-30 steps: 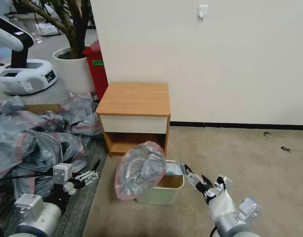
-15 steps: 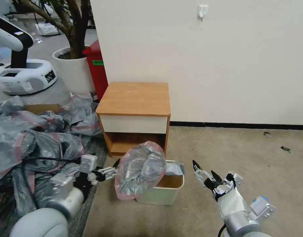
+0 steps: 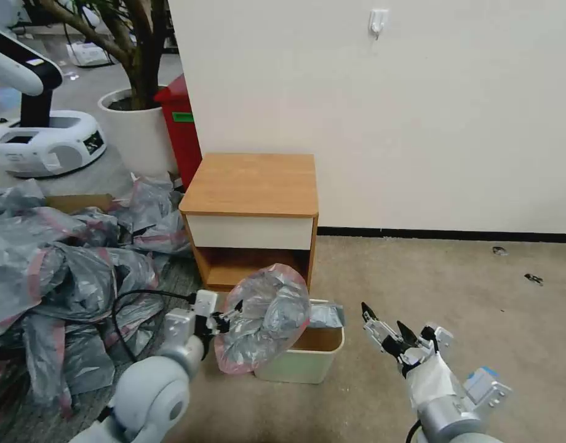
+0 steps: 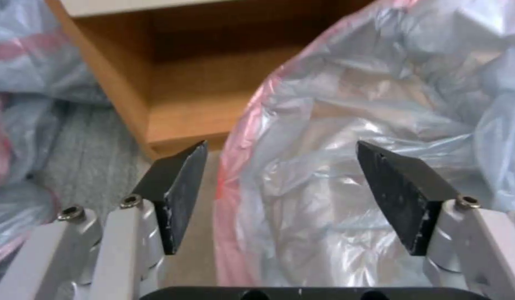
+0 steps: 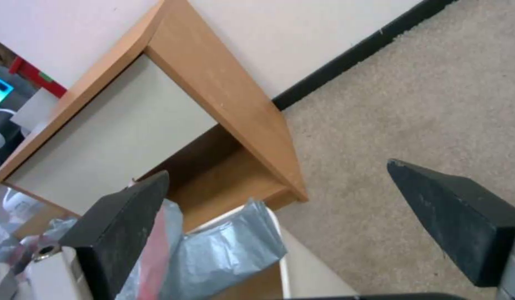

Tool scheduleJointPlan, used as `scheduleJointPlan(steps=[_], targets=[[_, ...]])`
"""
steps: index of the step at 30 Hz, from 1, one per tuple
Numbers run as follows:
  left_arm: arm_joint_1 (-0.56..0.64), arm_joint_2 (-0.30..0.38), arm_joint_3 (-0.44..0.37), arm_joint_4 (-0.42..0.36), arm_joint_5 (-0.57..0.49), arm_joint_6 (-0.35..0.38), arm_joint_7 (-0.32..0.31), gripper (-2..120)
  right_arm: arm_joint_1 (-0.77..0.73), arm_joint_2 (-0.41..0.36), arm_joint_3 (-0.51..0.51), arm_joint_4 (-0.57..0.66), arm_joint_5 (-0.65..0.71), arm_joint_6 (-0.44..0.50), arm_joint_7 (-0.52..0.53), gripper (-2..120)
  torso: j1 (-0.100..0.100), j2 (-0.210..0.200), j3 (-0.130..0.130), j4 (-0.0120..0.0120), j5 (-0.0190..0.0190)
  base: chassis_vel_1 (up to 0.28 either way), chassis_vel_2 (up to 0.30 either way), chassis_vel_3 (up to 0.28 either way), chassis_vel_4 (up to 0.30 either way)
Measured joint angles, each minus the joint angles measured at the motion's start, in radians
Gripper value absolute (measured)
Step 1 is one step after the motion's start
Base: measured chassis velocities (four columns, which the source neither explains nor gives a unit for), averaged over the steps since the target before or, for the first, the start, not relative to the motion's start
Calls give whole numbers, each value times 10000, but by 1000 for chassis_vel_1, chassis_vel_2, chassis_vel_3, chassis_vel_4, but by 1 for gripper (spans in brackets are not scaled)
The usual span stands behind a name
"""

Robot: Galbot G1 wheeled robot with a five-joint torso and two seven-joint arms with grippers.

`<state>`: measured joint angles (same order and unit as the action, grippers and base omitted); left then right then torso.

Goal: Pick up the garbage bag from the table and place it over the trash can.

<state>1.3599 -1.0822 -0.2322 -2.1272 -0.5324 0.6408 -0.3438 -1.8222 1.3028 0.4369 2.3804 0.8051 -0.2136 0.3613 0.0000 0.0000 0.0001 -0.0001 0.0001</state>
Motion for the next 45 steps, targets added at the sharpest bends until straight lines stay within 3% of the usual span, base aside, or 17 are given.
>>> scheduleJointPlan(steps=[5,12,26,35,37,43,45], targets=[[-201,-156,304,355,42,136,-65,64,-11,27,15,-21,-5,73,11,100,0,0,0,0,0,0,0,0,0],[-305,-236,654,701,61,329,-263,43,-4,87,54,-88,-6,153,33,100,0,-1,0,1,-1,0,0,0,0],[-361,-299,822,1018,42,519,-511,40,49,189,54,-224,-11,194,44,100,0,-1,0,1,-1,0,0,0,0],[-518,-402,1044,1263,52,501,-509,15,31,263,46,-251,-73,242,51,100,0,-1,-1,1,0,0,0,0,0],[-547,-450,1110,1293,66,439,-515,9,32,265,46,-256,-141,255,50,100,0,0,-1,0,-3,0,0,0,0],[-512,-459,1127,1195,13,115,-693,8,69,198,31,-145,-354,214,-5,100,0,0,-1,0,-1,0,0,0,0],[-433,-401,1057,1024,-121,-518,-709,6,144,48,-72,165,-412,-15,-181,100,0,0,-1,-1,-1,0,0,0,0]])
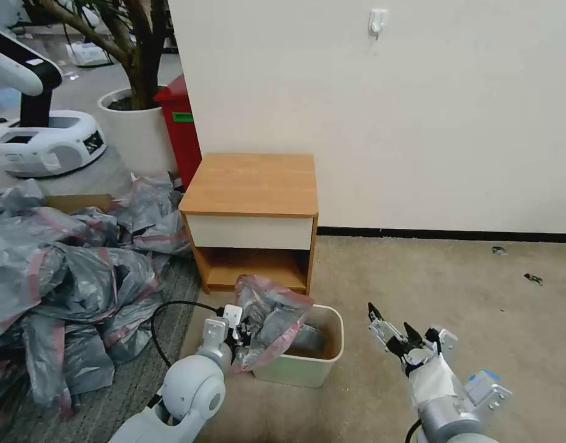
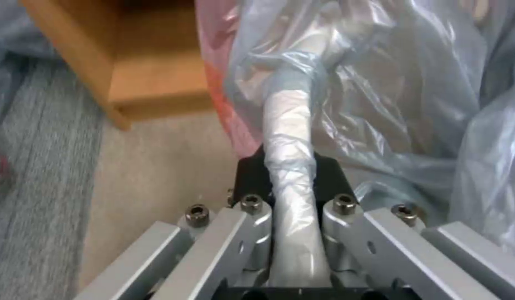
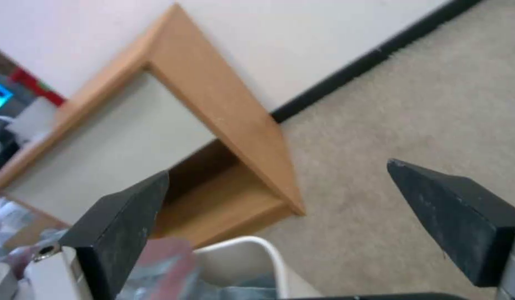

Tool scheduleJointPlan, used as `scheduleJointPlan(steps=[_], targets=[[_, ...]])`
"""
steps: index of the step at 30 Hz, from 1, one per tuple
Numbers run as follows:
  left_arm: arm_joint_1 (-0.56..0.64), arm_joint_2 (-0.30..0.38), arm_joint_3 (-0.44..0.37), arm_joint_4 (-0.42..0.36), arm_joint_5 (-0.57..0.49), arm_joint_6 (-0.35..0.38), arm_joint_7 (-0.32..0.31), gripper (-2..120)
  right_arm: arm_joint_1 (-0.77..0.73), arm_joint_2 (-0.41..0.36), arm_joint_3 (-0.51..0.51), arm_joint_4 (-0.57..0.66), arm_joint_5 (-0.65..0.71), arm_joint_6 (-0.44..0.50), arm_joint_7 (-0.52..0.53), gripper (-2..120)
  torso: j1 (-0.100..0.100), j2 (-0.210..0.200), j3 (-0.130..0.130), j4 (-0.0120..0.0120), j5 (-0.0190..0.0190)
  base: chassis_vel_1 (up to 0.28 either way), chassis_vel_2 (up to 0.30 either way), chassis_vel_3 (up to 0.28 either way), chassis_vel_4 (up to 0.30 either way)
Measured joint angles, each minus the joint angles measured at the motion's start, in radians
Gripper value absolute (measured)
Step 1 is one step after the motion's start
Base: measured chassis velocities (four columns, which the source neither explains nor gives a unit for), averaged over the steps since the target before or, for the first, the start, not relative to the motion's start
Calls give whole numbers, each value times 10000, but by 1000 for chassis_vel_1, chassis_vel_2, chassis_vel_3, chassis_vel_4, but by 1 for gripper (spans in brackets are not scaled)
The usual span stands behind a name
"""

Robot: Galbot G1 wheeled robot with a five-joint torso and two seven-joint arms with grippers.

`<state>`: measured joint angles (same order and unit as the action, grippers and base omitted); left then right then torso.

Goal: Pick up the garbage bag from the table and place it over the trash can.

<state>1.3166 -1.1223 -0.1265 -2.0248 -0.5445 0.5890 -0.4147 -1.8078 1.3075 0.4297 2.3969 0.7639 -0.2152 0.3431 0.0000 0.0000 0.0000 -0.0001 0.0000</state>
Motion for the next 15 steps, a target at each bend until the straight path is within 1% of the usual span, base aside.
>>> scheduleJointPlan(steps=[1,2,3,7,8,11,12,13,15], targets=[[57,44,-97,-184,-101,-233,3,5,85,-99,-112,211,3,-260,-131,100,0,-1,0,0,0,0,0,0,0],[98,70,-161,-297,-187,-306,6,5,162,-175,-214,331,12,-399,-193,100,0,0,0,0,1,0,0,0,0],[98,70,-161,-297,-187,-306,6,5,162,-175,-214,331,12,-399,-193,100,0,0,0,0,1,0,0,0,0],[385,173,-551,-923,-433,-551,197,5,912,-486,-969,551,64,-1055,-378,100,0,-1,0,3,1,0,0,0,0],[385,173,-551,-923,-433,-551,197,5,912,-486,-969,551,64,-1055,-378,100,0,-1,0,3,1,0,0,0,0],[703,236,-801,-1329,-444,-815,438,5,1562,-353,-1470,87,69,-1359,-574,100,0,-1,0,2,-1,0,0,0,0],[811,263,-873,-1424,-384,-951,577,5,1777,-263,-1648,-95,69,-1381,-584,100,0,-1,0,3,1,0,0,0,0],[811,263,-873,-1424,-384,-951,577,5,1777,-263,-1648,-95,69,-1381,-584,100,0,-1,0,3,1,0,0,0,0],[1090,334,-1041,-1622,55,-1381,1002,5,2123,29,-2040,-605,68,-1338,-550,97,0,-1,0,4,1,0,0,0,0]])
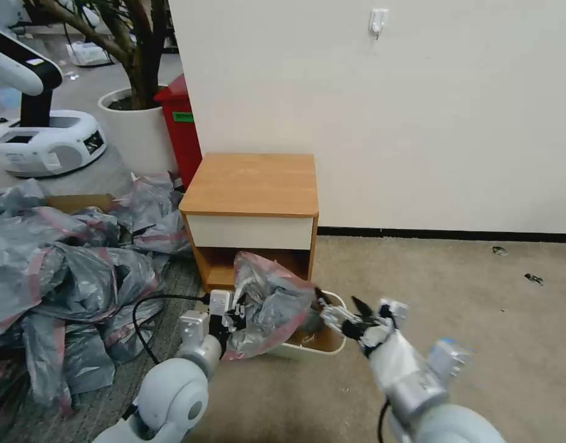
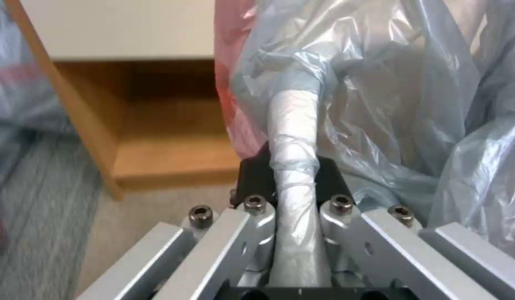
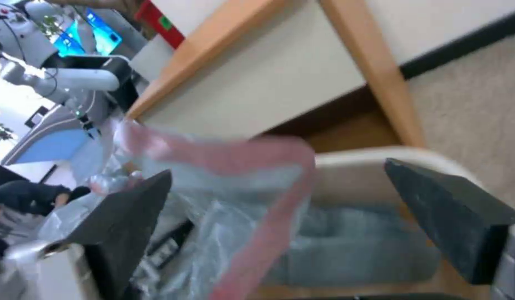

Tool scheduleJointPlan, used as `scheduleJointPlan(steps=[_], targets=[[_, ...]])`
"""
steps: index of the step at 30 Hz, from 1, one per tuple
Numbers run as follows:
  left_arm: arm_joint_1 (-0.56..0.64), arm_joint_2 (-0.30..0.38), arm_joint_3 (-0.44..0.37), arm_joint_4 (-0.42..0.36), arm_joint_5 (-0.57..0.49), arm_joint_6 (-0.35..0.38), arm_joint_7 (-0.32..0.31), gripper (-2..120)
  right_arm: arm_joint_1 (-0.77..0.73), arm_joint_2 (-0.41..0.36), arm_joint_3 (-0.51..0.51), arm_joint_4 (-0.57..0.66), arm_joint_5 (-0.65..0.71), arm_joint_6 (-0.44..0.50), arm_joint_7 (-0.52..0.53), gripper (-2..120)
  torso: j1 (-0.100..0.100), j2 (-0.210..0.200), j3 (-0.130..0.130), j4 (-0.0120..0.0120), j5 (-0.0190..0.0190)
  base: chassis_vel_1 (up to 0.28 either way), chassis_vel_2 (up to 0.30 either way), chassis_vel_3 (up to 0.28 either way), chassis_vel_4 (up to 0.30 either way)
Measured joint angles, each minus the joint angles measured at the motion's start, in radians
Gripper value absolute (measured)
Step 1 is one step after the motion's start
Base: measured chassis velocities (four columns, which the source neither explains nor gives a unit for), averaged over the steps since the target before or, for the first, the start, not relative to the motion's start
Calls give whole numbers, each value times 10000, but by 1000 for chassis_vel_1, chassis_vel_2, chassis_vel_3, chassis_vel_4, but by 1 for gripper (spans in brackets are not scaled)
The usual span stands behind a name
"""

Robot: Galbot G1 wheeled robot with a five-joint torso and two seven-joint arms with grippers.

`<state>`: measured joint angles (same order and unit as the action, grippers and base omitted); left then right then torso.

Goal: Pick up the garbage bag from the table and place it over the trash can.

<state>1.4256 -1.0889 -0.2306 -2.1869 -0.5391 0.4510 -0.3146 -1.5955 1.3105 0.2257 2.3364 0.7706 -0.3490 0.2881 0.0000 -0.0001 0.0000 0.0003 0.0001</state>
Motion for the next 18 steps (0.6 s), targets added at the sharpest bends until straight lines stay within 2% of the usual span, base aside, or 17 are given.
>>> scheduleJointPlan(steps=[2,6,8,10,12,13,14,17,18], targets=[[97,3,-69,-84,222,-165,182,5,48,172,-166,-183,-5,92,27,94,0,0,0,-1,-1,0,0,0,0],[164,-35,-172,-185,354,-379,383,5,69,493,-416,-431,-38,200,67,75,0,0,0,-3,-2,0,0,0,0],[164,-40,-197,-194,355,-429,417,5,89,544,-437,-483,-53,238,86,72,0,0,0,-2,-2,0,0,0,0],[183,-41,-294,-231,354,-564,585,5,97,625,-489,-566,-81,366,110,60,0,0,0,-3,-2,0,0,0,0],[193,-35,-320,-230,353,-613,639,5,89,648,-504,-572,-84,412,110,59,0,0,0,-3,-2,0,0,0,0],[220,-23,-373,-231,353,-712,756,5,67,686,-528,-573,-92,468,109,52,0,0,0,-3,-3,0,0,0,0],[220,-23,-373,-231,353,-712,756,5,67,686,-528,-573,-92,468,109,52,0,0,0,-3,-3,0,0,0,0],[276,7,-456,-234,354,-837,904,5,9,781,-570,-577,-244,563,87,39,0,0,0,-3,-2,0,0,0,0],[276,7,-456,-234,354,-837,904,5,9,781,-570,-577,-244,563,87,39,0,0,0,-3,-2,0,0,0,0]])
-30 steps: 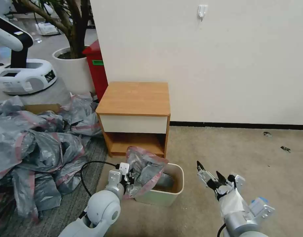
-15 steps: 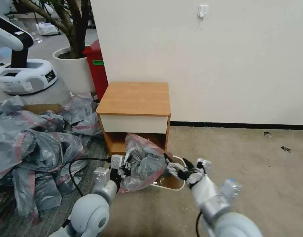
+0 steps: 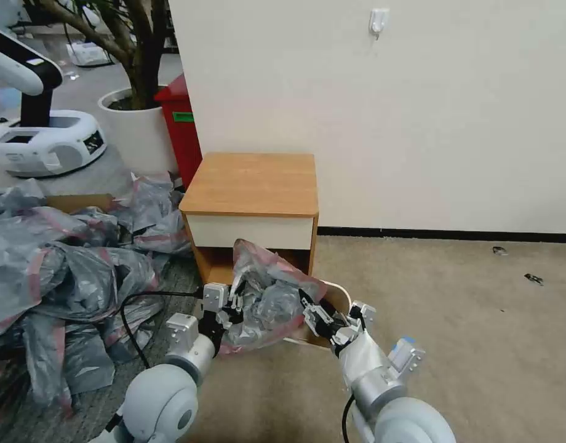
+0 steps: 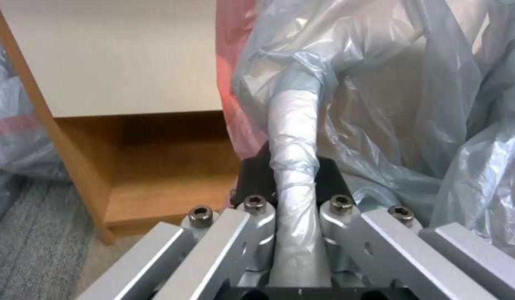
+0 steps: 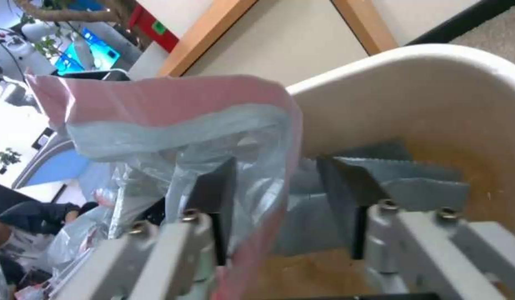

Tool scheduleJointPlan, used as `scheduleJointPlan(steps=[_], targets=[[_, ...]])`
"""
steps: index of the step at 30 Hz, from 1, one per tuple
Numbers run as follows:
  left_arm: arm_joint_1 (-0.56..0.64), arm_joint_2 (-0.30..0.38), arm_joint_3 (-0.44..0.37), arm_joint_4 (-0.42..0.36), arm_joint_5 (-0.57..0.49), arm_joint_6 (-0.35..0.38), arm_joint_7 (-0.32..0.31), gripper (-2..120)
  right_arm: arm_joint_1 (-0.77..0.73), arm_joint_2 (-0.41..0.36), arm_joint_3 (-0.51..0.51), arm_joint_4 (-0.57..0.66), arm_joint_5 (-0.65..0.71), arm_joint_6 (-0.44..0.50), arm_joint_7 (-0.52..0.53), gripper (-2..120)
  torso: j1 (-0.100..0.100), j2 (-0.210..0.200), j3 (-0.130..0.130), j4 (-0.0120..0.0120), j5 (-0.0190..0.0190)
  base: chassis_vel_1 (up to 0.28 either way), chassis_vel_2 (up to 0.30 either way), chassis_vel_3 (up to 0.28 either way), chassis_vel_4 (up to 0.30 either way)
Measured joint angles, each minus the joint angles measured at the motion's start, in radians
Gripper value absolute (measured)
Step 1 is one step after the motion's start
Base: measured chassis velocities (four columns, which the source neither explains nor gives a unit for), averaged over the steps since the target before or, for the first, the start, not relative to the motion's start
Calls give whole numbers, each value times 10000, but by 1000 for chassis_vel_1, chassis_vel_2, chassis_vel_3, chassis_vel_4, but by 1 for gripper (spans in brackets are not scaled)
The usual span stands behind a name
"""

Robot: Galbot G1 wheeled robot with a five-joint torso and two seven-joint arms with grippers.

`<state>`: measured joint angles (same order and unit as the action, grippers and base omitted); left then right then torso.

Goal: Pick up the garbage bag from the table and place it over the trash can.

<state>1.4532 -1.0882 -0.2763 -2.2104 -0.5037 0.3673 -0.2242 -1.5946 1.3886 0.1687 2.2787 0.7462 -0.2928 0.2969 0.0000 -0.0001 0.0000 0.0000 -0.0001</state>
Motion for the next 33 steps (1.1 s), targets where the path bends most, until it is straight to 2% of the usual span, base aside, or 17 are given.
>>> scheduleJointPlan(steps=[2,3,5,6,9,18,24,27,31,33], targets=[[34,22,-25,0,0,-5,17,5,-32,80,-6,-46,-254,173,-21,25,0,0,0,0,1,0,0,0,0],[34,22,-25,0,0,-5,17,5,-32,80,-6,-46,-254,173,-21,25,0,0,0,0,1,0,0,0,0],[58,22,-28,-4,0,-5,24,5,-44,122,-35,-84,-489,394,-21,15,0,0,0,0,1,0,0,0,0],[58,22,-28,-4,0,-5,24,5,-44,122,-35,-84,-489,394,-21,15,0,0,0,0,1,0,0,0,0],[119,-29,-29,-28,26,2,30,5,-97,132,-127,-119,-882,676,-156,0,0,0,0,0,1,0,0,0,0],[281,-76,-116,-71,61,27,67,5,-180,129,-171,119,-1103,805,-367,0,0,0,0,0,2,0,0,0,0],[484,-108,-111,-87,156,145,157,5,78,-240,524,764,-616,533,-367,0,0,0,0,-1,1,0,0,0,0],[647,-148,-68,-181,254,-1,282,5,415,-652,866,801,-114,223,194,0,0,0,0,-1,3,0,0,0,0],[905,-231,-77,-448,251,-100,523,5,952,-1309,1145,759,495,-1133,1712,0,0,0,0,1,3,0,0,0,0],[925,-245,-95,-478,211,-115,544,5,976,-1362,1165,758,547,-1242,1889,0,-1,0,0,1,3,0,0,0,0]])
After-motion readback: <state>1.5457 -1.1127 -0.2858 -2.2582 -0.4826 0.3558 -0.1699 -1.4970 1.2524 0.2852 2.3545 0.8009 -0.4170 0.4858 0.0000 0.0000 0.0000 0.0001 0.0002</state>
